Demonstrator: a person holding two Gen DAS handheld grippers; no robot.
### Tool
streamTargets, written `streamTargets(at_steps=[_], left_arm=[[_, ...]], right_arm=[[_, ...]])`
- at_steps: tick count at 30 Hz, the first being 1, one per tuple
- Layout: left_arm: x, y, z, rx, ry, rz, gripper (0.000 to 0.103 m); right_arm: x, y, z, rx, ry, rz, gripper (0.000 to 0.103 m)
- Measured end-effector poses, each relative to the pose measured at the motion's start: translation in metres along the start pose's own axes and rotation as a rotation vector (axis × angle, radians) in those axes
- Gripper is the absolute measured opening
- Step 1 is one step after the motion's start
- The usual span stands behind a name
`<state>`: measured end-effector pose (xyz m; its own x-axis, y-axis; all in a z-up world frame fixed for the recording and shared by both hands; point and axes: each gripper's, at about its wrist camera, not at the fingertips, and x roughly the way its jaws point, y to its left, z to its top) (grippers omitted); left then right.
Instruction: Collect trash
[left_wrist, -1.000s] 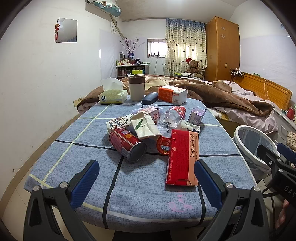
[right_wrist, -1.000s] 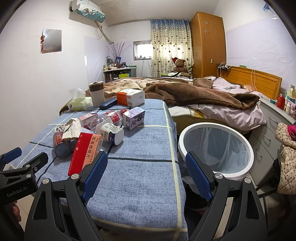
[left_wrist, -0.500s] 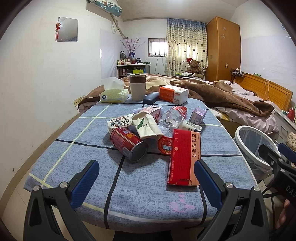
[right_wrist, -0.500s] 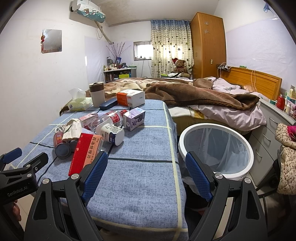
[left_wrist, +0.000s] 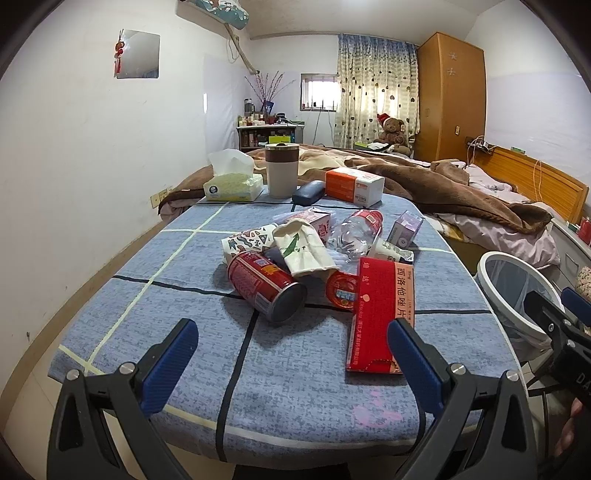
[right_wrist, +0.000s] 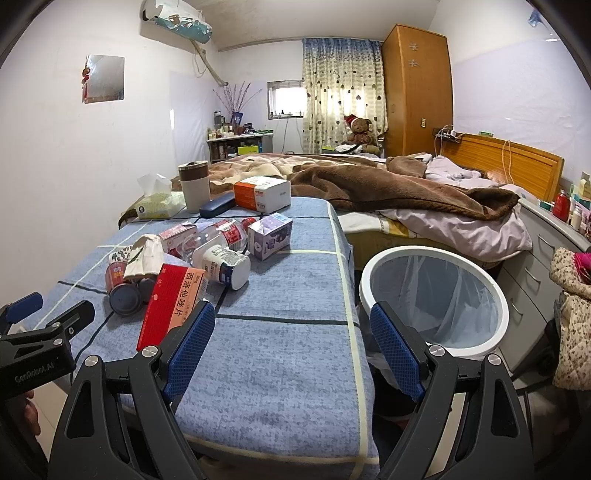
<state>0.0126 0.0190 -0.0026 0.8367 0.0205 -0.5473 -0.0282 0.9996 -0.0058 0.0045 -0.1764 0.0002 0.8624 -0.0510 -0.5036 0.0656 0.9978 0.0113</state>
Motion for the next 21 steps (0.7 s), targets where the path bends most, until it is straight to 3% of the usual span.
streamTargets(at_steps=[9, 21], left_arm=[[0.014, 0.016, 0.001, -0.007, 0.034, 0.004, 0.103], [0.049, 0.066, 0.019, -0.064, 0.087, -0.071, 0.103]], right_arm=[[0.01, 0.009, 0.001, -0.005, 0.021, 0.013, 0.088], [0.048, 0.047, -0.006, -0.012, 0.121, 0.18, 0.088]])
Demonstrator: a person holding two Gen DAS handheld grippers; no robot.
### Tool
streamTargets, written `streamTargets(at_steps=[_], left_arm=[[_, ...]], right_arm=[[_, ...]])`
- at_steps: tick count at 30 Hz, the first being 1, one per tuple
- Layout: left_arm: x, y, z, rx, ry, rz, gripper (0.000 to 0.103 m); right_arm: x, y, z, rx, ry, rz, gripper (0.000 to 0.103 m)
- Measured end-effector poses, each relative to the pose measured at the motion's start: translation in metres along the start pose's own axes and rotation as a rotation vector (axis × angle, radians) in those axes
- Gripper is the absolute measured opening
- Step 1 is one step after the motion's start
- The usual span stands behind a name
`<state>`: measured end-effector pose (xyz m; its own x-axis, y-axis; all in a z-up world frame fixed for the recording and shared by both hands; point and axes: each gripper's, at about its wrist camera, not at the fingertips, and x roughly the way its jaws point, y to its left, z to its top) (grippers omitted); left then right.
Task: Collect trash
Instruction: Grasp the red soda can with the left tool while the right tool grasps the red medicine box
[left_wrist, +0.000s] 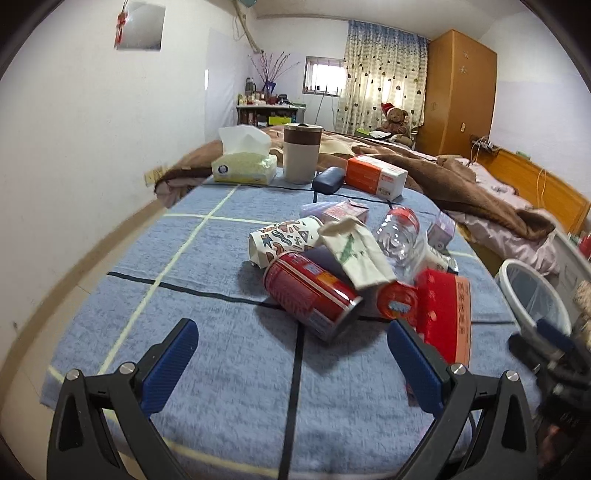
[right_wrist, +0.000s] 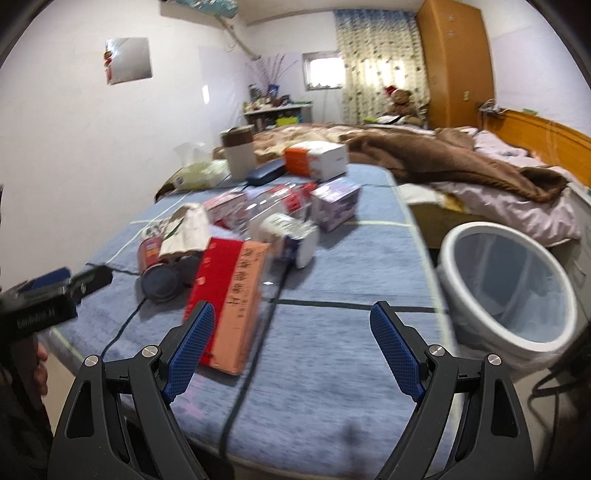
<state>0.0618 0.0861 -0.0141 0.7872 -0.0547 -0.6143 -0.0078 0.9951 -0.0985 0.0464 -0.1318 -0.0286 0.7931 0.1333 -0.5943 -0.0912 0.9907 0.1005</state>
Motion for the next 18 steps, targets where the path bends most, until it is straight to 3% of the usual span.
streamTargets(at_steps=[5, 13, 18], left_arm=[[0.019, 0.015, 0.011, -0.02, 0.028, -0.012, 0.103], [0.053, 0.026, 0.022, -0.049, 0.106, -0.054, 0.103], [0.073, 0.031, 0.024, -0.109, 0.167, -0.123, 0.103]], right_arm=[[0.021, 0.011, 0.002, 0.012, 0.048, 0.06, 0.088], [0.048, 0.027, 0.002, 0.019, 0.13, 0.086, 0.088], [0.057, 0.037, 0.001, -0.004, 0.157, 0.08, 0.088]])
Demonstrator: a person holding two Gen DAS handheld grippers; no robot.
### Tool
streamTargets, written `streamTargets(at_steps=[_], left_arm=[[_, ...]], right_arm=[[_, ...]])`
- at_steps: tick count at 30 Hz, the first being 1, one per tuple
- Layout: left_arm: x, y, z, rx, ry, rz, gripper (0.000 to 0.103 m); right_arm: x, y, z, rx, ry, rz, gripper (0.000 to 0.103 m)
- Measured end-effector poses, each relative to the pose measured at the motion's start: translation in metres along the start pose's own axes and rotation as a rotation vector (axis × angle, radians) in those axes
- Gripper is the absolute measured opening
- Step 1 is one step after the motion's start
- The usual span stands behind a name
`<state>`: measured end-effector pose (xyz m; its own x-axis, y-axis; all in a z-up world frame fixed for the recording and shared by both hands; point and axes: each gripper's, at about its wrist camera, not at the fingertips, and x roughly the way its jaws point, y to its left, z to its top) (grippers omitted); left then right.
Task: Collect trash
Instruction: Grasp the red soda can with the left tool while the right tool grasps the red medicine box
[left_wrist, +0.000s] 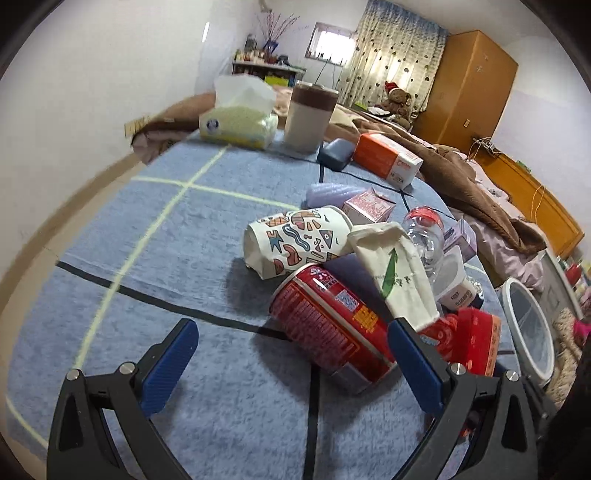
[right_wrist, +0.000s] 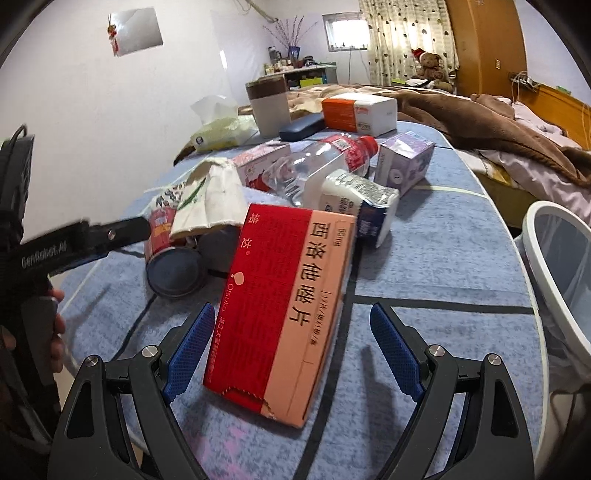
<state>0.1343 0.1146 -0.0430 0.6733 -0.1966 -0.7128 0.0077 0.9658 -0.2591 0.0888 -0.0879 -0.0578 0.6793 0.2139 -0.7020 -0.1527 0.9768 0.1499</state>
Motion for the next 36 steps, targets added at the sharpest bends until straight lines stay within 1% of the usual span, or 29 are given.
streamTargets(at_steps=[2, 5, 10, 12, 14, 15, 17, 23, 24, 25, 29, 31, 33, 36], left_arm=[[0.005, 0.001, 0.003, -0.02, 0.008, -0.01, 0.103], [0.011, -0.001, 0.009, -0.022, 0.015, 0.002, 0.103], [0.024, -0.009, 0.015, -0.003, 0.051, 0.018, 0.103], [0.027, -0.012, 0.015, 0.001, 0.059, 0.012, 0.103], [0.032, -0.016, 0.014, 0.006, 0.076, 0.021, 0.103], [0.035, -0.017, 0.014, 0.007, 0.086, 0.019, 0.103], [0.038, -0.019, 0.012, -0.003, 0.102, 0.017, 0.099], [0.045, -0.024, 0.004, 0.012, 0.156, 0.004, 0.089], [0.043, -0.025, 0.003, 0.022, 0.149, 0.019, 0.083], [0.042, -0.026, 0.002, 0.038, 0.149, 0.035, 0.08], [0.037, -0.025, -0.004, 0.103, 0.152, 0.061, 0.07], [0.034, -0.023, -0.006, 0.111, 0.154, 0.061, 0.069], [0.031, -0.019, -0.005, 0.098, 0.146, 0.053, 0.069], [0.032, -0.017, -0.003, 0.096, 0.13, 0.068, 0.069]], right_arm=[[0.005, 0.003, 0.0, -0.013, 0.016, -0.016, 0.088], [0.006, 0.003, 0.0, -0.015, 0.024, -0.048, 0.088], [-0.001, 0.0, -0.001, -0.052, 0.01, -0.114, 0.088], [-0.003, -0.003, 0.0, -0.068, 0.01, -0.124, 0.087], [-0.006, -0.007, 0.0, -0.06, 0.009, -0.106, 0.08], [-0.006, -0.01, 0.001, -0.057, 0.012, -0.105, 0.073], [-0.008, -0.014, 0.0, -0.054, 0.011, -0.11, 0.073], [-0.014, -0.029, 0.001, -0.035, -0.001, -0.099, 0.073], [-0.014, -0.031, 0.0, -0.034, 0.001, -0.098, 0.073], [-0.015, -0.032, 0.0, -0.035, 0.003, -0.091, 0.073], [-0.016, -0.036, 0.0, -0.07, 0.021, -0.083, 0.073], [-0.017, -0.039, -0.001, -0.081, 0.026, -0.097, 0.073], [-0.018, -0.042, -0.001, -0.082, 0.036, -0.109, 0.073], [-0.019, -0.05, 0.0, -0.069, 0.041, -0.127, 0.073]])
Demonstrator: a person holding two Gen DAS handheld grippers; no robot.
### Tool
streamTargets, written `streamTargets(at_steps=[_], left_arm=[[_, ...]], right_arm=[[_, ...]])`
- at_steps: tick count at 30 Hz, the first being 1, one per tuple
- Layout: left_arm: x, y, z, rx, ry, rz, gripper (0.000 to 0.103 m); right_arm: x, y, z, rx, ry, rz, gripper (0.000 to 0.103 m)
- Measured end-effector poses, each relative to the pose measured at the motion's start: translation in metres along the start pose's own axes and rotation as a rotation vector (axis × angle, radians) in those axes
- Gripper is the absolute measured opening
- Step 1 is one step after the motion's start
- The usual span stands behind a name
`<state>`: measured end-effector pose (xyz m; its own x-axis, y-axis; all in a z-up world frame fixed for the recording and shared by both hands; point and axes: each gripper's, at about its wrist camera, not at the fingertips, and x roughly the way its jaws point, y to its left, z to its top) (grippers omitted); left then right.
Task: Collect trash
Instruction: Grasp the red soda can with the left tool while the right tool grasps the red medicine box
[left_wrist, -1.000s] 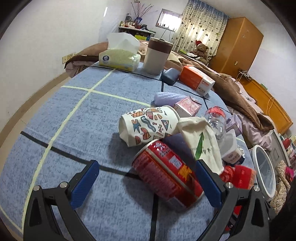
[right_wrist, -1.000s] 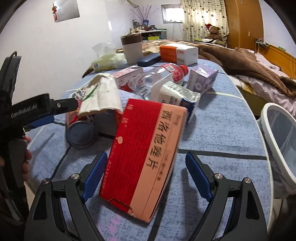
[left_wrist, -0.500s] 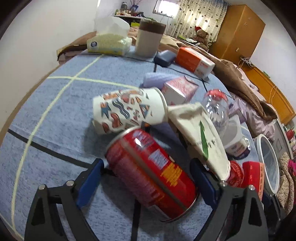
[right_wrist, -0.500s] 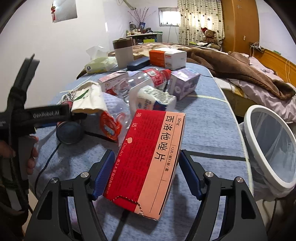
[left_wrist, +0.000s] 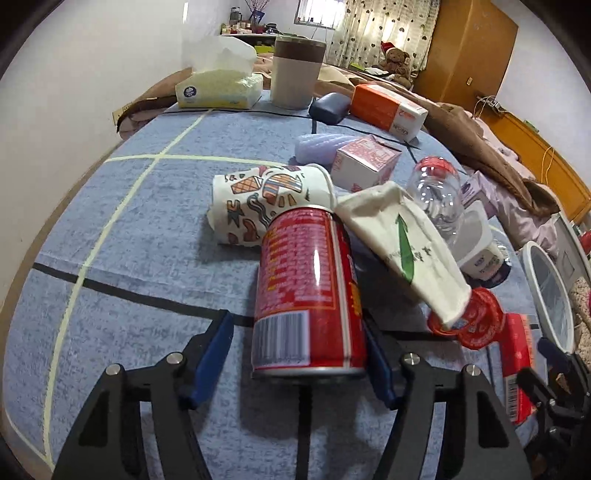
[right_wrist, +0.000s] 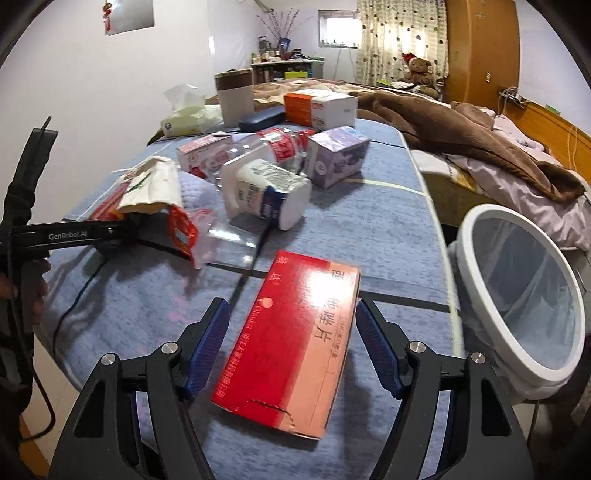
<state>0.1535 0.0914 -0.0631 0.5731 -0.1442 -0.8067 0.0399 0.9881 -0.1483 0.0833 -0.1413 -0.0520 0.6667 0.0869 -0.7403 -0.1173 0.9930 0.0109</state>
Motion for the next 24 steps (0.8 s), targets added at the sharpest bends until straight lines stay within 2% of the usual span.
streamTargets(at_steps=[3, 9, 12, 14, 15, 17, 19, 21, 24], left_arm=[[0.001, -0.001, 0.004, 0.006, -0.015, -0.004, 0.075], [0.008, 0.001, 0.014, -0.013, -0.032, 0.038, 0.075], [0.011, -0.001, 0.018, 0.0, -0.051, 0.084, 0.075], [0.015, 0.001, 0.019, -0.017, -0.031, 0.065, 0.075], [0.017, 0.0, 0.018, -0.018, -0.022, 0.048, 0.074], [0.018, -0.003, 0.017, 0.001, -0.021, 0.078, 0.07], [0.018, -0.005, 0.016, 0.02, -0.033, 0.096, 0.061], [0.018, -0.004, 0.016, 0.014, -0.034, 0.09, 0.055], [0.016, -0.003, 0.014, 0.012, -0.04, 0.084, 0.055]], right_arm=[[0.003, -0.006, 0.0, 0.021, 0.014, -0.028, 0.073], [0.003, -0.009, -0.003, 0.062, 0.028, -0.028, 0.073], [0.003, -0.011, -0.006, 0.083, 0.03, -0.026, 0.073], [0.005, -0.008, -0.006, 0.087, 0.032, -0.007, 0.073], [0.006, -0.005, -0.006, 0.079, 0.031, -0.008, 0.073], [0.011, -0.002, -0.006, 0.063, 0.05, -0.02, 0.073], [0.016, 0.001, -0.006, 0.053, 0.065, -0.053, 0.073], [0.017, 0.003, -0.006, 0.041, 0.064, -0.078, 0.073], [0.015, 0.002, -0.008, 0.042, 0.065, -0.095, 0.073]])
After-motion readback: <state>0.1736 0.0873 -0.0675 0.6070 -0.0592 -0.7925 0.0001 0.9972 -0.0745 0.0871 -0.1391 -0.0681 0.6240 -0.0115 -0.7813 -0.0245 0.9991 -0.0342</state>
